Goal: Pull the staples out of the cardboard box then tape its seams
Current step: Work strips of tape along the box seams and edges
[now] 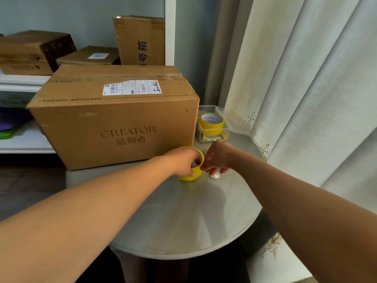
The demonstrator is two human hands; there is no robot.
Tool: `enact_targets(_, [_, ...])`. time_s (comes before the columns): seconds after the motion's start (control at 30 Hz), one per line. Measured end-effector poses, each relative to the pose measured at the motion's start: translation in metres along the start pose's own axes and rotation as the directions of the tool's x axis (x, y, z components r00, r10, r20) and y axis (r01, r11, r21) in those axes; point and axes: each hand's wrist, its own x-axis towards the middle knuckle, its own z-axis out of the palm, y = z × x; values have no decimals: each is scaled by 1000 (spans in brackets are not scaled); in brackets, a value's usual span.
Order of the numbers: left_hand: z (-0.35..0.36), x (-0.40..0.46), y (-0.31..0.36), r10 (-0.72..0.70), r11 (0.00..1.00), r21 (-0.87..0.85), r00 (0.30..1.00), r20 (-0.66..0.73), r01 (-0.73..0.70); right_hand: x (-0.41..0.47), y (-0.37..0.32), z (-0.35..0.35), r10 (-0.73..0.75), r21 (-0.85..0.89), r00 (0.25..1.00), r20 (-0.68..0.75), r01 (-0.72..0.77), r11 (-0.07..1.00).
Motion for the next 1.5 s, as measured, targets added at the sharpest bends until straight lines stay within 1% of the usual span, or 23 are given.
enact_targets(0.1, [1,1,-6,-31,999,21,999,-7,32,-4,-2,-4,-41,-43,999,-3,41,998])
enact_targets(0.23, [-3,4,-5,-35,999,36,999,20,34,-4,-8,-7,-72,-116,997,17,73,991])
enact_targets(0.4, [-6,0,-6,2,998,55,999,54,-5,-6,-2,-6,-136,-105,990,-47,130,986])
enact_targets(0.47, [-10,-3,-13,8,1000,-5,995,95,-7,-6,0,-7,-130,-23,991,-29,130,991])
enact_targets(0.57, [-25,-12,-25,50,987,-160,984,170,-23,-13,-9,-16,-120,144,992,33,114,983])
enact_targets(0.63, [-35,-19,-28,70,976,-217,972,223,-20,-19,-16,-20,-130,207,989,73,112,972])
enact_targets(0.7, [-39,-24,-26,77,963,-271,968,240,-9,-23,-20,-20,-129,276,986,103,96,956])
enact_targets(0.8, [-34,-31,-24,55,924,-383,984,170,15,-28,-20,-19,-111,379,990,87,70,923])
enact_targets(0.9, [-24,-33,-23,47,915,-404,989,138,13,-32,-16,-20,-96,369,993,72,63,928])
enact_targets(0.93, [-23,-32,-22,47,923,-385,989,140,11,-31,-14,-19,-96,365,993,70,64,929])
enact_targets(1.0, [-27,-30,-18,25,967,-256,991,135,10,-31,-11,-17,-97,381,993,61,67,922])
enact_targets(1.03, [-31,-28,-16,11,984,-180,995,103,8,-30,-9,-16,-92,409,994,66,57,911])
enact_targets(1.07, [-35,-28,-15,6,991,-130,999,42,0,-29,-10,-16,-83,447,994,78,40,893])
enact_targets(1.1, [-38,-28,-13,4,993,-117,999,-39,-9,-28,-10,-15,-60,495,994,94,6,869])
enact_targets(1.13, [-42,-30,-12,0,990,-138,992,-125,-18,-27,-11,-14,-32,545,994,108,-33,838])
enact_targets(1.17, [-44,-30,-11,1,980,-197,983,-184,-38,-26,-14,-14,-1,589,993,122,-71,805])
enact_targets(1.2, [-45,-30,-10,2,954,-292,980,-199,-62,-25,-15,-14,25,621,991,131,-102,777])
enact_targets(1.23, [-44,-31,-9,7,919,-387,985,-174,-75,-24,-16,-13,43,641,989,140,-123,758])
enact_targets(1.27, [-44,-32,-7,16,894,-441,990,-137,-76,-22,-17,-13,55,650,988,145,-137,747])
enact_targets(1.3, [-42,-32,-7,20,897,-437,993,-118,-70,-21,-18,-12,61,651,987,150,-145,745])
enact_targets(1.33, [-41,-32,-7,18,916,-396,992,-127,-67,-20,-19,-12,60,652,986,154,-147,744])
enact_targets(1.4, [-37,-31,-10,-11,953,-299,979,-203,-52,-18,-19,-11,47,660,987,154,-138,739])
enact_targets(1.5, [-35,-29,-10,-54,966,-255,939,-339,-37,-17,-17,-11,21,670,987,160,-124,731])
